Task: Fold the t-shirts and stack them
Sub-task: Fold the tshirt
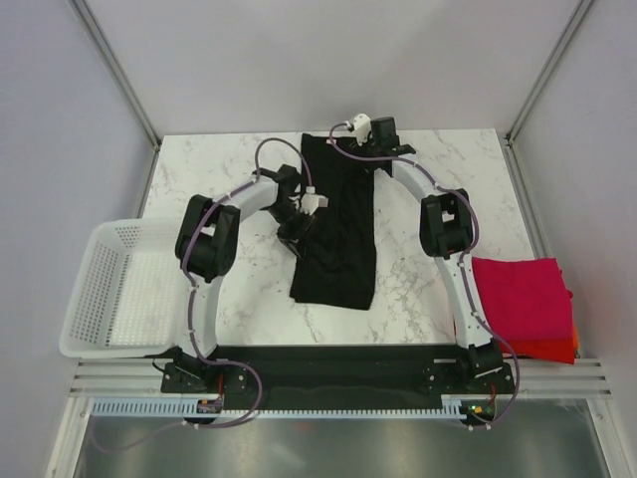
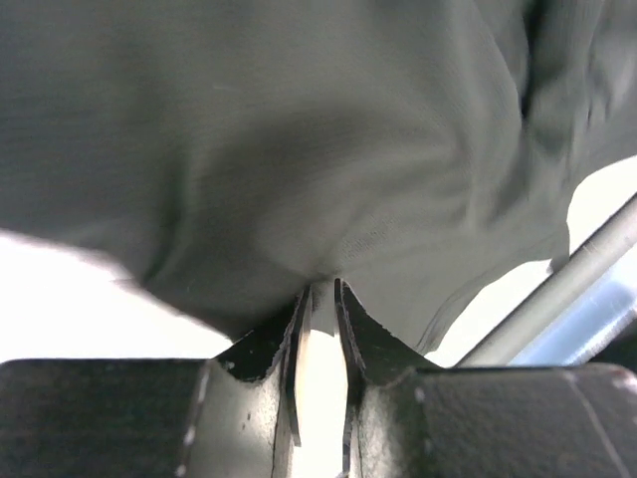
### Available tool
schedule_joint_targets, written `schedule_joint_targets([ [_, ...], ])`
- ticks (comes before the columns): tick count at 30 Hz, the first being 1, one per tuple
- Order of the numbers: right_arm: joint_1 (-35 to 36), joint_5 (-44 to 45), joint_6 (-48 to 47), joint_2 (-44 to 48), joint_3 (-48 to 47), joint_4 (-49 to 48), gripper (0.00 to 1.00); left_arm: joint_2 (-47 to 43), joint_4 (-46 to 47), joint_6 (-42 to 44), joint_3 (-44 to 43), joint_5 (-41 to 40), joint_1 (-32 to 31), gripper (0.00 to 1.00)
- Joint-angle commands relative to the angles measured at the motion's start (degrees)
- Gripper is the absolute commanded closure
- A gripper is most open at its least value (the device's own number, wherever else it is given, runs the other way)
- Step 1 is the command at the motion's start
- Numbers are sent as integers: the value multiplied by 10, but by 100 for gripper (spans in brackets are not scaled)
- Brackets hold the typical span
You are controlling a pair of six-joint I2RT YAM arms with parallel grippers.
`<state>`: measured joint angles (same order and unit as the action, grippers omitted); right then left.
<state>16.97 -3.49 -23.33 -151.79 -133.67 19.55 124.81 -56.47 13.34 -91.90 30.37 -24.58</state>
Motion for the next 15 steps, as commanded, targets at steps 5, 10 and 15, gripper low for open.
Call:
schedule_joint_targets([
  [5, 5, 111, 13, -14, -15, -21, 46, 25, -46, 83, -133, -16, 52, 76],
  [10, 13, 198, 11, 44, -16, -58, 39, -59, -87, 66, -125, 67, 51, 73],
  [15, 4, 167, 16, 81, -15, -71, 38, -139, -70, 35, -16, 84, 52, 73],
])
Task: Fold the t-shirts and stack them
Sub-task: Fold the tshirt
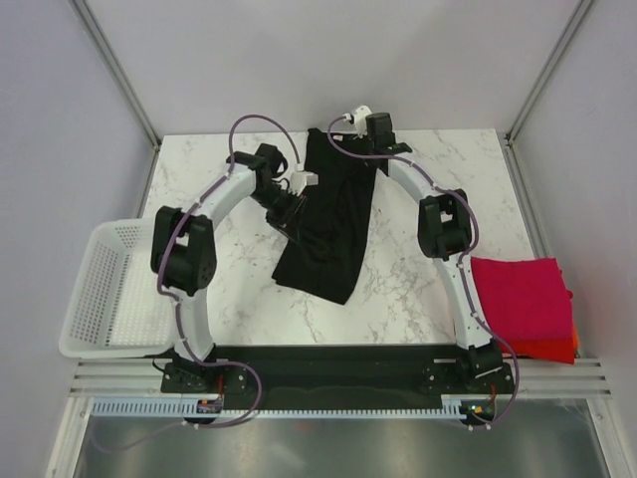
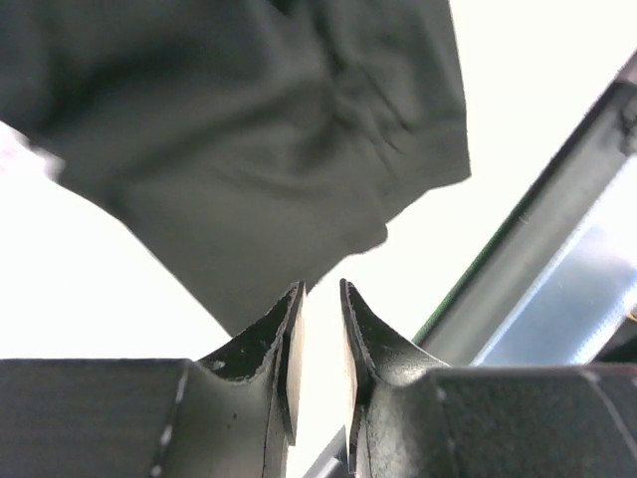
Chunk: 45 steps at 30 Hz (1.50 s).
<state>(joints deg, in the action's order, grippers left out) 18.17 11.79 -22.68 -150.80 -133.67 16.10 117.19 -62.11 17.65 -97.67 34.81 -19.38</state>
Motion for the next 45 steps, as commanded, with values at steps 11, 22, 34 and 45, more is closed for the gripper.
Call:
schedule_joint_targets([
  [11, 0, -192, 90, 126, 91, 53, 41, -46, 87, -20, 198, 24, 0, 77],
  [22, 10, -286, 96, 71, 75, 87, 45, -23, 174, -49, 273, 14, -10, 77],
  [34, 6, -265, 76, 3, 4, 85, 44, -32, 167, -59, 282, 15, -63, 78],
  [45, 5, -288, 50, -10, -30, 51, 42, -35, 175, -58, 276, 7, -94, 77],
])
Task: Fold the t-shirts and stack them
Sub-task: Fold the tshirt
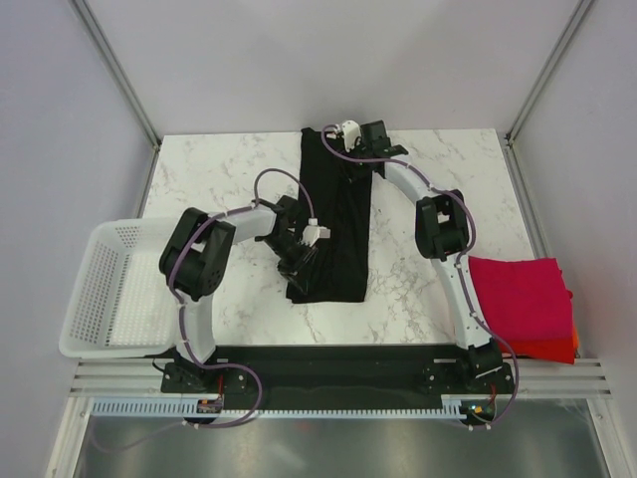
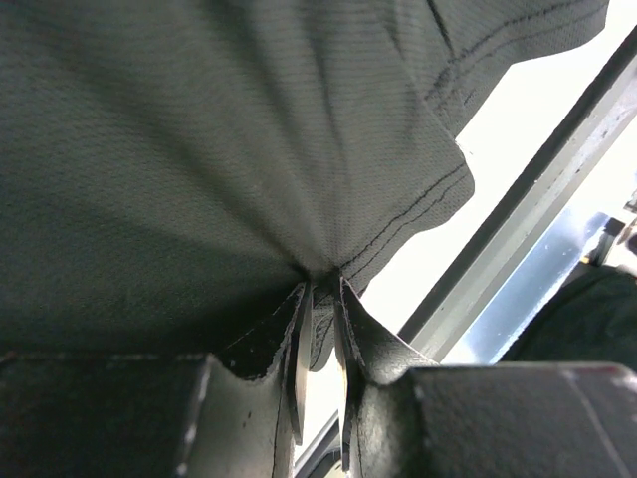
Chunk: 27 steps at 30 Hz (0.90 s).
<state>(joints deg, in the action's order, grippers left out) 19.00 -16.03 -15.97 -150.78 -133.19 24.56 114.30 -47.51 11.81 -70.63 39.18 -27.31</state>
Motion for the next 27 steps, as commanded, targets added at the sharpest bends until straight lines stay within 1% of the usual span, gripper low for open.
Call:
schedule_joint_targets([
  [1, -3, -5, -18, -7, -42, -35, 42, -23, 26, -4, -1, -31, -14, 77],
  [3, -5, 0, -13, 21, -43, -36, 41, -53, -4, -2, -20, -29, -14, 75],
  [4, -6, 2, -11, 39, -33, -44, 41, -91, -16, 3, -41, -22, -13, 74],
  [6, -12, 9, 9, 112, 25, -60, 40, -133, -36, 3, -57, -17, -6, 71],
  [7, -12, 13, 22, 139, 53, -83, 40, -176, -37, 0, -71, -21, -4, 70],
  [8, -14, 16, 62, 200, 113, -94, 39, -193, -37, -4, -77, -24, 2, 68],
  [9, -17, 15, 81, 230, 144, -102, 39, -211, -31, -9, -83, -29, 5, 67],
  [10, -18, 2, 102, 256, 202, -104, 39, -224, -28, -29, -83, -30, 9, 66],
  [11, -17, -7, 121, 307, 235, -104, 39, -244, -22, -47, -81, -29, 22, 65],
  [12, -18, -15, 158, 331, 270, -104, 39, -249, -7, -71, -66, -24, 30, 64],
  [13, -19, -31, 189, 352, 305, -96, 39, -254, 3, -137, -52, -15, 40, 64],
  [14, -20, -45, 212, 385, 368, -88, 39, -259, 13, -171, -37, -6, 62, 63],
  [15, -26, -68, 258, 398, 397, -79, 40, -259, 36, -236, 0, 9, 73, 63],
  [16, -29, -87, 276, 410, 452, -60, 40, -258, 51, -261, 21, 18, 82, 62],
  [17, -33, -121, 294, 426, 476, -51, 41, -255, 63, -279, 37, 21, 95, 62],
  [18, -37, -133, 308, 433, 500, -39, 41, -246, 76, -293, 65, 13, 98, 61],
  [19, -38, -145, 333, 440, 544, -23, 41, -240, 97, -316, 76, 10, 103, 61],
  [21, -42, -176, 355, 462, 586, -14, 42, -221, 123, -344, 107, 6, 120, 60],
  [22, -42, -186, 373, 471, 626, -14, 42, -215, 136, -349, 113, 2, 125, 56],
  [24, -42, -199, 390, 493, 663, -13, 41, -204, 153, -355, 137, 2, 136, 53],
  [25, -41, -207, 403, 502, 693, -13, 41, -201, 159, -358, 144, 0, 138, 52],
  [27, -39, -221, 414, 509, 720, -9, 41, -189, 172, -369, 159, 1, 141, 52],
])
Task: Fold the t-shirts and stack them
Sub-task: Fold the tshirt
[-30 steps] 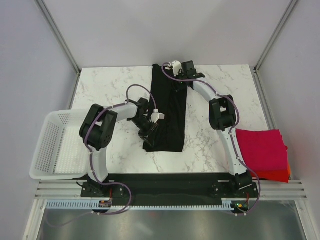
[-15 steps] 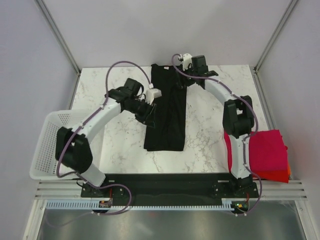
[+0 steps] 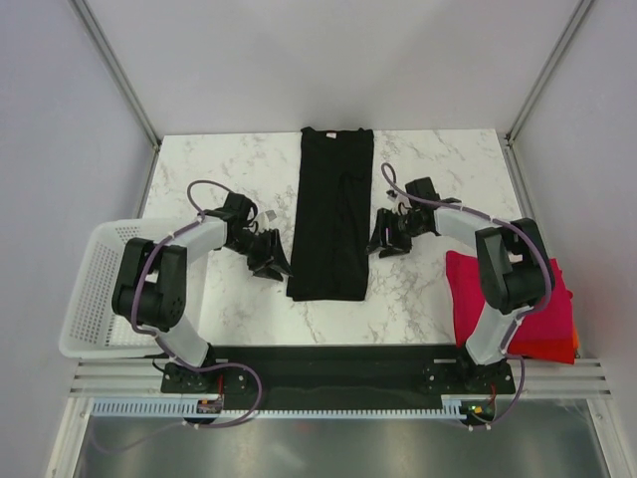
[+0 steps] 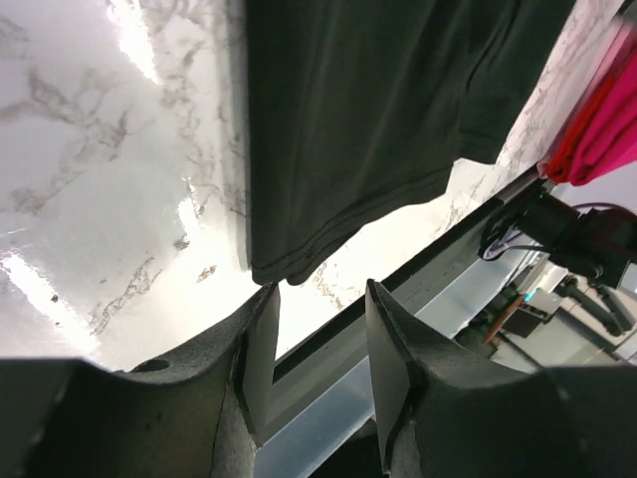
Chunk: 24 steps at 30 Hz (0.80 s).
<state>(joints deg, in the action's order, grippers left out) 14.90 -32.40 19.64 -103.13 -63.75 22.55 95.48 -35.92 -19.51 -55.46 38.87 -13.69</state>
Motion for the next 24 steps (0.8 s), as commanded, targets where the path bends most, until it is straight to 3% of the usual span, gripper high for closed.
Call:
schedule_joint_targets([
  [1, 3, -58, 63, 35, 48, 12, 41, 3, 56, -60, 10, 5, 5, 52],
  [15, 58, -58, 101, 27, 121, 12, 41, 62, 70, -87, 60, -30, 5, 55],
  [24, 84, -57, 126, 19, 143, -16, 45, 103, 96, -91, 40, -8, -13, 61],
])
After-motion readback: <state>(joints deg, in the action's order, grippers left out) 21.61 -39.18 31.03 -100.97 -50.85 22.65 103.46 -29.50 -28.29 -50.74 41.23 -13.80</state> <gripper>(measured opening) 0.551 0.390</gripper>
